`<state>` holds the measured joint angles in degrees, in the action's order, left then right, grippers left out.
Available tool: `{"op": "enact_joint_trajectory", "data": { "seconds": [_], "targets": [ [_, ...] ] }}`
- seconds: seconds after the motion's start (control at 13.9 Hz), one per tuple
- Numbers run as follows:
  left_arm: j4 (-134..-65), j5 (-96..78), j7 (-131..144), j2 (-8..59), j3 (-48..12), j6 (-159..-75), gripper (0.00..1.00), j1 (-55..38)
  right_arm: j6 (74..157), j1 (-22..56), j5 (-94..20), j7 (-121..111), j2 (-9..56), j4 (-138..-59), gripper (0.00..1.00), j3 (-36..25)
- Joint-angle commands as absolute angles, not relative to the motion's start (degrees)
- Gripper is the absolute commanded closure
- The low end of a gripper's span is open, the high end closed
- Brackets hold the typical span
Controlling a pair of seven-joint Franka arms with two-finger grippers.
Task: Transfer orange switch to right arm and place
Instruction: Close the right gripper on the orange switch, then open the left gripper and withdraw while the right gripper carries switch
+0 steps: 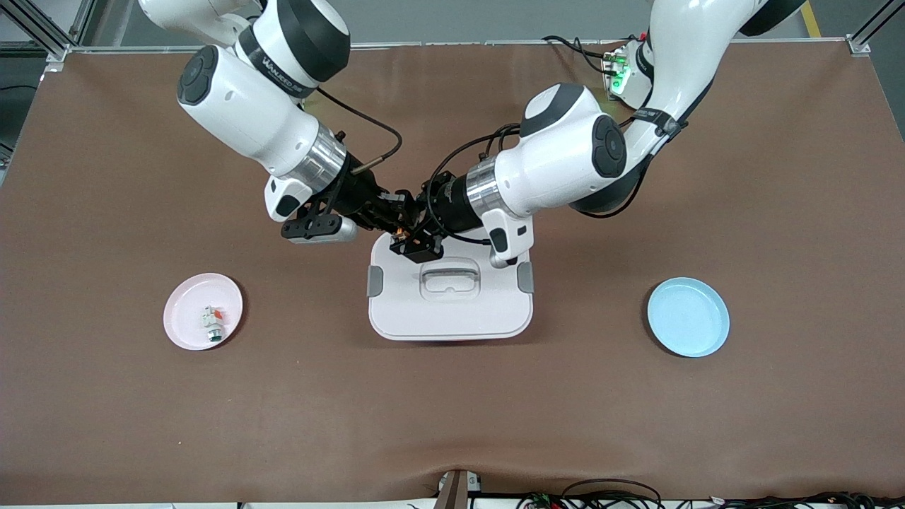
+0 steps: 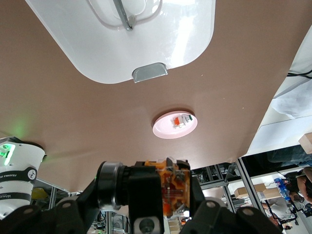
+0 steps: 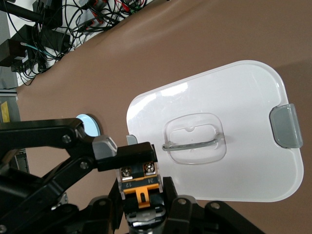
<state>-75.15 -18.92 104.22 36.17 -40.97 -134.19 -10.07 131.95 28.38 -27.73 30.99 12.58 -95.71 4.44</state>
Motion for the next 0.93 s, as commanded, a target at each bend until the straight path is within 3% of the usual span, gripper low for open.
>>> {"op": "enact_joint_trajectory", "data": {
  "seconds": [0.0, 0.14, 0.22, 0.29, 0.36, 0.86],
  "targets": [
    [-74.71, -18.54, 105.91, 35.51, -40.87, -133.86, 0.91, -10.02, 132.01, 28.65, -27.07, 33.31, 12.39, -96.06, 1.0, 3.96],
    [-74.71, -18.63, 105.82, 35.51, -40.87, -133.86, 0.88, -10.02, 132.01, 28.65, -27.07, 33.31, 12.39, -96.15, 1.0, 3.96],
    [-74.71, -18.55, 105.82, 35.59, -40.87, -133.86, 0.69, -10.02, 132.01, 28.65, -27.07, 33.4, 12.39, -96.07, 1.0, 4.04],
    [-74.71, -18.54, 105.91, 35.51, -40.87, -133.86, 0.3, -10.02, 132.01, 28.65, -27.07, 33.49, 12.39, -96.06, 1.0, 3.96],
    [-74.71, -18.54, 105.91, 35.51, -40.87, -133.86, 0.0, -9.93, 132.01, 28.65, -27.07, 33.49, 12.39, -96.06, 1.0, 4.04],
    [-74.71, -16.97, 105.91, 34.28, -40.87, -133.86, 0.0, -9.41, 128.43, 25.94, -26.28, 30.95, 12.22, -96.33, 1.0, 3.6]
  ]
}}
